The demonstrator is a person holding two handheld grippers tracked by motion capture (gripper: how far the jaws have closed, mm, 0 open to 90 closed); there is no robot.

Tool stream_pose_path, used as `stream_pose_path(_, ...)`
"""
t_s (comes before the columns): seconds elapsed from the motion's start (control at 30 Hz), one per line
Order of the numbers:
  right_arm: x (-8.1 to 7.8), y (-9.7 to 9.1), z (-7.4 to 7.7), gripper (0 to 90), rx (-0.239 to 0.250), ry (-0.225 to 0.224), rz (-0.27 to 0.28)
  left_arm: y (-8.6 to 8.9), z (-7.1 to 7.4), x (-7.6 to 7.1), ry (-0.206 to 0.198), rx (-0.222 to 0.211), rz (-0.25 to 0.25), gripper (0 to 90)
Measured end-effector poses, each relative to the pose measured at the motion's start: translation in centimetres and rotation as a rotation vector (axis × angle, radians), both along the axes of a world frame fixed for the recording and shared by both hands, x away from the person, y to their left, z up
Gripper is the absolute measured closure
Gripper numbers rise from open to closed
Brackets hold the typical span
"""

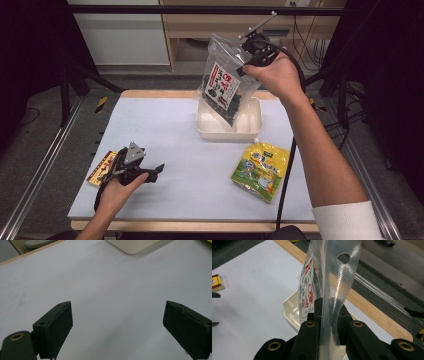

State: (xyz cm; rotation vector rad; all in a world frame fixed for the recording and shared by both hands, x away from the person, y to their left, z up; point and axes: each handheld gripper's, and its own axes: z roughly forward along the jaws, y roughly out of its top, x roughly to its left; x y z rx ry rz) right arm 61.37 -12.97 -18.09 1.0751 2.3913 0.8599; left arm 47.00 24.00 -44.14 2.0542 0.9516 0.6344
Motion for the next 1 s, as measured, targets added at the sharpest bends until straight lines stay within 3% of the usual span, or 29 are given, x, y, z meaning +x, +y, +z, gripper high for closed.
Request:
stream_pose_path(0.37,0.8,-0.2,-0.1,83.5,0.009,-0.029,-0.067,0.0,-0.5,0.1,0.003,0.027,0.014,8.6)
stream_pose_path(1.0,1.1,0.5,-0.7,83.2,0.007,-0.026,-0.076,0.4,-0.5,0.3,0.004,0.02,0.026,8.4)
